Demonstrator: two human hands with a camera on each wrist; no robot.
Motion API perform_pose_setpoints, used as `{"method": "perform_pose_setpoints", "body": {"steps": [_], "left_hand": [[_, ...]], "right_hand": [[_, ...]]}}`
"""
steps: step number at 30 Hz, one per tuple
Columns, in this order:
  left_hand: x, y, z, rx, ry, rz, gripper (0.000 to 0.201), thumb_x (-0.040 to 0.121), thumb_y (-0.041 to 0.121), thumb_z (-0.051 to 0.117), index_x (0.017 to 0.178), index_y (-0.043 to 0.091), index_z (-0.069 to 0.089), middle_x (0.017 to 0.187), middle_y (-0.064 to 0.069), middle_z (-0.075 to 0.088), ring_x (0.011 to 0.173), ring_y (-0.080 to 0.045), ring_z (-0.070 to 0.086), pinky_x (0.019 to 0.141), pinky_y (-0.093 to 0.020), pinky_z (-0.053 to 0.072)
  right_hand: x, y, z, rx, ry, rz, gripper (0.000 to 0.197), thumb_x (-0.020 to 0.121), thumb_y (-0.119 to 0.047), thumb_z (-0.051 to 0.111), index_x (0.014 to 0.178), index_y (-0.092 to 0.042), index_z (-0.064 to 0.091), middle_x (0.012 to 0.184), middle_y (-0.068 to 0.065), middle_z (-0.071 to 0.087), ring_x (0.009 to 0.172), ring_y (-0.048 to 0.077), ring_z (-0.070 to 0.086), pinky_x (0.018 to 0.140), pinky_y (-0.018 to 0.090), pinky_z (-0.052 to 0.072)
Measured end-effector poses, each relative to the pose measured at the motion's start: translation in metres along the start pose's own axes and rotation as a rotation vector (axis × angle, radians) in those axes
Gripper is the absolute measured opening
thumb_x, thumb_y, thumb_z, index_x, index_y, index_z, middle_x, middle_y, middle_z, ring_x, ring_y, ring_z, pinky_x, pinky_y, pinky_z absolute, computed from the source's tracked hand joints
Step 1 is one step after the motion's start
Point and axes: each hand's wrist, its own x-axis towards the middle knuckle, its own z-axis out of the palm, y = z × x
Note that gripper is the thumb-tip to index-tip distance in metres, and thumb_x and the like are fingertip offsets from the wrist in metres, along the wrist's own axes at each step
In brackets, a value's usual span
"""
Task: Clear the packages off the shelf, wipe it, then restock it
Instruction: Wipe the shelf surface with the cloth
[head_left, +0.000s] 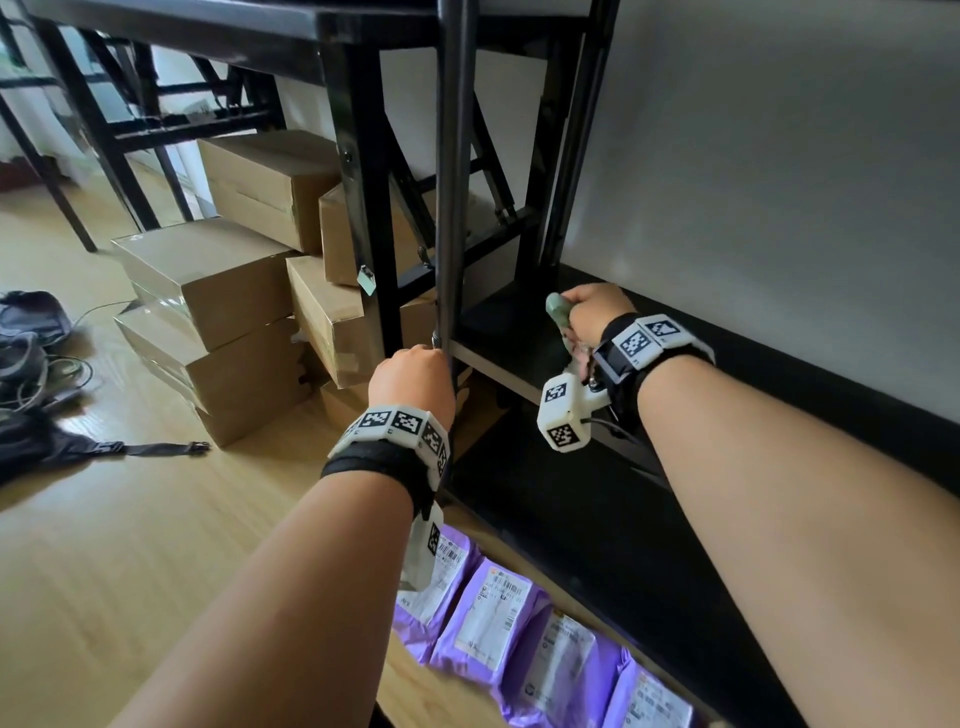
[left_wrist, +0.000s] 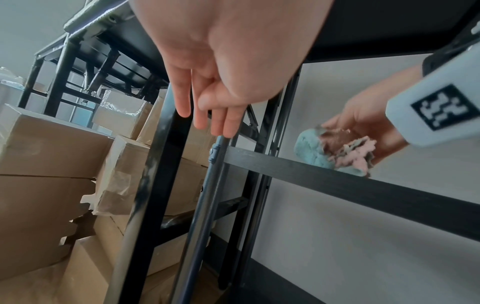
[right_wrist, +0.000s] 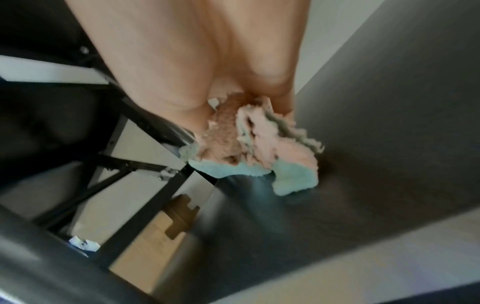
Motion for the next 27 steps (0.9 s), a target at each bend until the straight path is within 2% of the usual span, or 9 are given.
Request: {"method": "perform_pose_setpoints", "body": {"steps": [3,5,7,12,14,16,19,22,27], "left_hand": [[0.002,0.002,0.004,0.013,-0.002,0.001,0.044,0.089,0.003,0.046,0.13,0.017,0.057,0.125,-0.005,0.058,0.115,-0.026,0.055,0.09,-0.034,0.047],[0.003,0.003,0.006,0.009,-0.001,-0.003,0.044,0.089,0.003,0.046,0.129,0.017,0.058,0.124,-0.005,0.058,0.114,-0.026,0.056,0.09,-0.035,0.048],[0.003,0.002,0.006,0.0,-0.002,-0.009,0.045,0.088,0.002,0.045,0.128,0.016,0.059,0.124,-0.005,0.059,0.113,-0.027,0.057,0.09,-0.037,0.049],[-0.001,-0.005,0.007,0.036,-0.015,-0.012,0.044,0.086,0.004,0.05,0.127,0.016,0.059,0.123,-0.006,0.059,0.114,-0.028,0.057,0.09,-0.037,0.048],[-0.002,-0.008,0.007,0.052,-0.015,-0.015,0.042,0.087,0.005,0.05,0.127,0.015,0.059,0.123,-0.006,0.059,0.114,-0.028,0.057,0.09,-0.036,0.047],[-0.002,-0.011,0.007,0.065,-0.02,-0.018,0.04,0.087,0.005,0.049,0.125,0.014,0.059,0.123,-0.007,0.059,0.114,-0.027,0.056,0.089,-0.035,0.046],[-0.002,-0.014,0.008,0.066,-0.028,-0.024,0.039,0.088,0.004,0.048,0.125,0.014,0.059,0.122,-0.007,0.058,0.114,-0.027,0.056,0.088,-0.035,0.046],[-0.006,-0.011,0.008,0.061,-0.021,-0.017,0.039,0.089,0.005,0.048,0.125,0.013,0.059,0.122,-0.007,0.059,0.113,-0.027,0.057,0.087,-0.034,0.046],[-0.02,-0.001,0.008,0.049,-0.026,-0.01,0.041,0.088,0.005,0.049,0.126,0.014,0.059,0.123,-0.007,0.058,0.113,-0.028,0.056,0.088,-0.035,0.047]], "right_hand": [[0.0,0.001,0.012,-0.471,-0.027,-0.069,0.032,0.098,-0.017,0.049,0.126,-0.014,0.063,0.111,0.008,0.066,0.097,0.024,0.064,0.089,0.034,0.051],[-0.007,0.0,0.024,-0.73,-0.078,-0.141,0.031,0.097,-0.026,0.052,0.124,-0.017,0.065,0.121,0.009,0.064,0.109,0.028,0.061,0.097,0.036,0.048],[-0.014,0.0,0.035,-0.833,-0.129,-0.263,0.03,0.096,-0.026,0.053,0.123,-0.02,0.066,0.12,0.006,0.065,0.107,0.026,0.062,0.093,0.035,0.049],[-0.027,-0.004,0.053,-0.653,-0.244,-0.437,0.043,0.092,-0.001,0.047,0.121,-0.025,0.068,0.126,0.001,0.062,0.114,0.022,0.058,0.092,0.029,0.047],[-0.026,-0.007,0.064,-0.653,-0.265,-0.458,0.042,0.089,-0.003,0.05,0.122,-0.023,0.067,0.129,0.006,0.058,0.118,0.024,0.054,0.094,0.026,0.044],[-0.025,-0.005,0.074,-0.673,-0.242,-0.415,0.032,0.088,-0.013,0.059,0.118,-0.023,0.065,0.124,0.009,0.056,0.107,0.026,0.058,0.082,0.023,0.048],[-0.024,0.004,0.081,-0.802,-0.214,-0.392,0.037,0.087,-0.032,0.067,0.116,-0.012,0.058,0.122,0.008,0.049,0.098,0.026,0.061,0.084,0.035,0.055],[-0.026,0.014,0.077,-0.875,-0.195,-0.444,0.029,0.087,-0.025,0.065,0.113,-0.015,0.056,0.121,0.006,0.041,0.101,0.025,0.058,0.087,0.038,0.055],[-0.041,0.031,0.056,-1.078,-0.149,-0.545,0.038,0.084,-0.014,0.067,0.12,-0.026,0.06,0.123,0.001,0.041,0.109,0.02,0.047,0.075,0.033,0.046]]}}
